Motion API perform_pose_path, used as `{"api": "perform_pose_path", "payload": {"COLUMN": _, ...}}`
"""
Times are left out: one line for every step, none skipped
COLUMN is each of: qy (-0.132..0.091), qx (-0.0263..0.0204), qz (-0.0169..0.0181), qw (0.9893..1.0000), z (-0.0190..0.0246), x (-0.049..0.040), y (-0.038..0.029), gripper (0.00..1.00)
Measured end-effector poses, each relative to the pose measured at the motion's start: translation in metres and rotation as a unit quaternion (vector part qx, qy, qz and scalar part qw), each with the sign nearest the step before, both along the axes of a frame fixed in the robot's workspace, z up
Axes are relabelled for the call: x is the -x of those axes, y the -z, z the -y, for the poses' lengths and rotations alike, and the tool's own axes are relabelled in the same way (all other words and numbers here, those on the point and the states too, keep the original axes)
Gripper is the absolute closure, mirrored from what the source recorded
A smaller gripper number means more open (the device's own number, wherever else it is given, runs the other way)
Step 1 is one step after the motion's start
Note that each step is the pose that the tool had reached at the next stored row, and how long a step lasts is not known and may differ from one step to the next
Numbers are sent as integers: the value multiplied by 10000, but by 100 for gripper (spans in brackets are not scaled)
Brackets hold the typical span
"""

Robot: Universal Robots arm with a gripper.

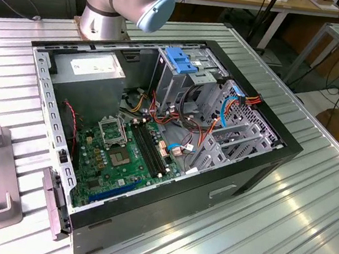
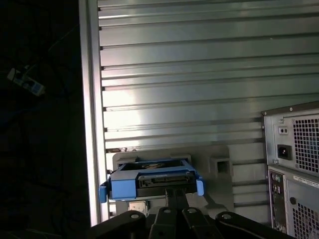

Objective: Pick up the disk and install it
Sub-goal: 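Reach for the disk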

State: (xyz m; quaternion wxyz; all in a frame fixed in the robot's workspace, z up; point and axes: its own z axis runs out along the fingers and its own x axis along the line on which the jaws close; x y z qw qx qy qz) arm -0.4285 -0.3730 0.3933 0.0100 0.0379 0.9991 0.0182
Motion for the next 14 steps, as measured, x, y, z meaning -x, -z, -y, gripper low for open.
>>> {"api": "perform_pose_path", "payload": {"qy": 0, "qx": 0, "qz": -10, "qw": 10000, "z": 0, "x": 20, "y": 0, "gripper": 90}}
{"api": "perform_pose_path", "payload": {"qy": 0, "qx": 0, "qz": -24, "qw": 10000, "z": 0, "x": 54, "y": 0, "gripper": 90}}
{"api": "perform_pose_path", "payload": {"qy": 0, "qx": 0, "qz": -40, "qw": 10000, "z": 0, "x": 97, "y": 0, "gripper": 90}}
{"api": "perform_pose_path", "payload": {"qy": 0, "qx": 0, "qz": -48, "qw": 10000, "z": 0, "x": 141, "y": 1, "gripper": 90}}
{"api": "perform_pose_path", "payload": {"qy": 0, "qx": 0, "qz": -53, "qw": 10000, "z": 0, "x": 169, "y": 0, "gripper": 90}}
{"api": "perform_pose_path", "payload": {"qy": -1, "qx": 0, "qz": -58, "qw": 10000, "z": 0, "x": 197, "y": 0, "gripper": 90}}
{"api": "perform_pose_path", "payload": {"qy": 0, "qx": 0, "qz": -65, "qw": 10000, "z": 0, "x": 240, "y": 0, "gripper": 90}}
{"api": "perform_pose_path", "payload": {"qy": 0, "qx": 0, "qz": -70, "qw": 10000, "z": 0, "x": 267, "y": 0, "gripper": 90}}
{"api": "perform_pose_path", "payload": {"qy": 0, "qx": 0, "qz": -76, "qw": 10000, "z": 0, "x": 302, "y": 0, "gripper": 90}}
{"api": "perform_pose_path", "payload": {"qy": 0, "qx": 0, "qz": -82, "qw": 10000, "z": 0, "x": 333, "y": 0, "gripper": 90}}
{"api": "perform_pose_path", "payload": {"qy": 0, "qx": 0, "qz": -91, "qw": 10000, "z": 0, "x": 389, "y": -1, "gripper": 90}}
{"api": "perform_pose_path", "payload": {"qy": 0, "qx": 0, "qz": -98, "qw": 10000, "z": 0, "x": 432, "y": 1, "gripper": 90}}
{"api": "perform_pose_path", "payload": {"qy": 0, "qx": 0, "qz": -103, "qw": 9999, "z": 0, "x": 446, "y": 0, "gripper": 90}}
{"api": "perform_pose_path", "payload": {"qy": 0, "qx": 0, "qz": -104, "qw": 9999, "z": 1, "x": 454, "y": 0, "gripper": 90}}
